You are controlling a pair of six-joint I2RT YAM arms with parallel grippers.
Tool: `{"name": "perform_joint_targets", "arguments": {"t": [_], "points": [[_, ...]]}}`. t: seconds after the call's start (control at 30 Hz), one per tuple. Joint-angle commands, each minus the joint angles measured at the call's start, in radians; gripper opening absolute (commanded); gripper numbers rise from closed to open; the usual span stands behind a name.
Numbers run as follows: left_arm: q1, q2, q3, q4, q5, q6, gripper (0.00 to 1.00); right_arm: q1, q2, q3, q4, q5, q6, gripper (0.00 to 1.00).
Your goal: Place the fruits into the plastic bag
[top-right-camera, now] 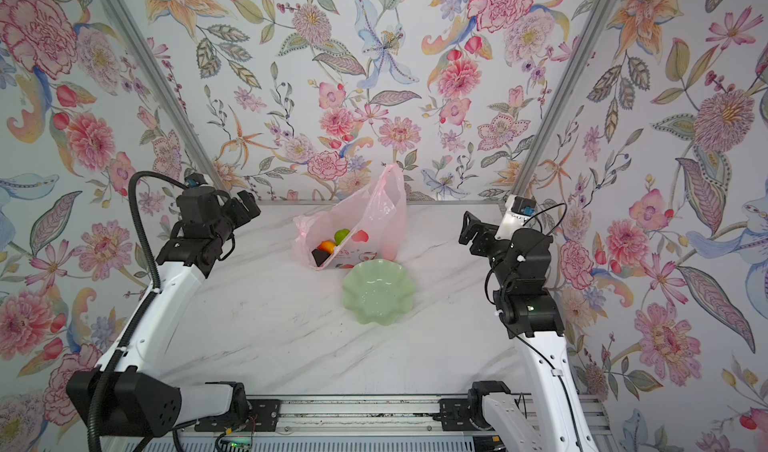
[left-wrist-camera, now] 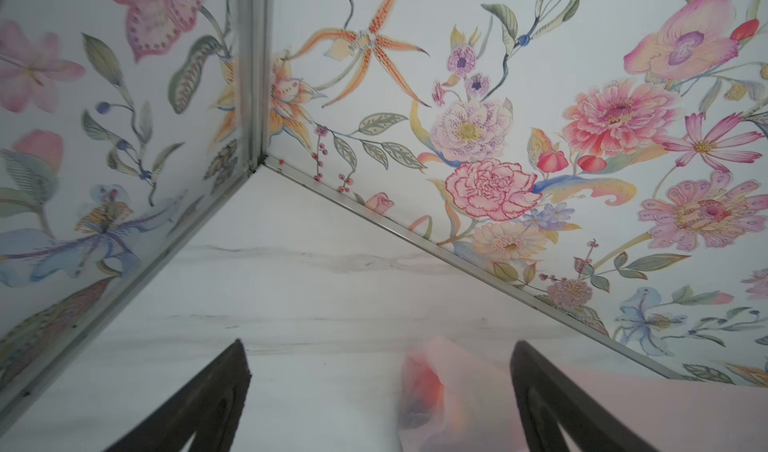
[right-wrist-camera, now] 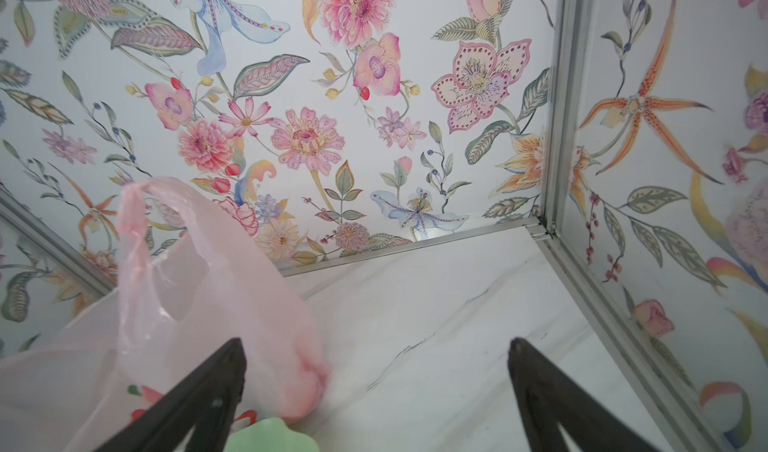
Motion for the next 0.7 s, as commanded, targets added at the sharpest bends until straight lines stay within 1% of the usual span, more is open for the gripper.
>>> {"name": "perform_joint_targets", "arguments": {"t": [0.0,0.07,0.17,0.27,0.37,0.5,0.57,0.67], "points": [[0.010,-0.073,-0.160,0.113,-0.169,0.124,0.99,-0.044,0.028,-0.158,0.239,-0.059,-0.146,0.99],[0.009,-0.133,-0.291,0.212,-0.186,0.181,0.99,-0.078,0.053,-0.259,0.346,-0.091,-0.158,0.99],[0.010,-0.228,-0.488,0.397,-0.208,0.221,0.99,-0.121,0.124,-0.367,0.447,-0.137,-0.158,0.99],[0.010,-0.314,-0.662,0.576,-0.250,0.250,0.99,-0.134,0.215,-0.438,0.537,-0.175,-0.156,0.99],[0.012,-0.368,-0.784,0.702,-0.269,0.305,0.99,-0.133,0.306,-0.510,0.677,-0.195,-0.166,0.99],[0.013,-0.386,-0.873,0.783,-0.280,0.367,0.99,-0.135,0.411,-0.581,0.832,-0.169,-0.193,0.99],[0.012,-0.374,-0.896,0.813,-0.279,0.380,0.99,-0.138,0.456,-0.610,0.921,-0.168,-0.200,0.99],[0.012,-0.337,-0.936,0.896,-0.259,0.423,0.99,-0.140,0.498,-0.620,0.985,-0.180,-0.203,0.99]]}}
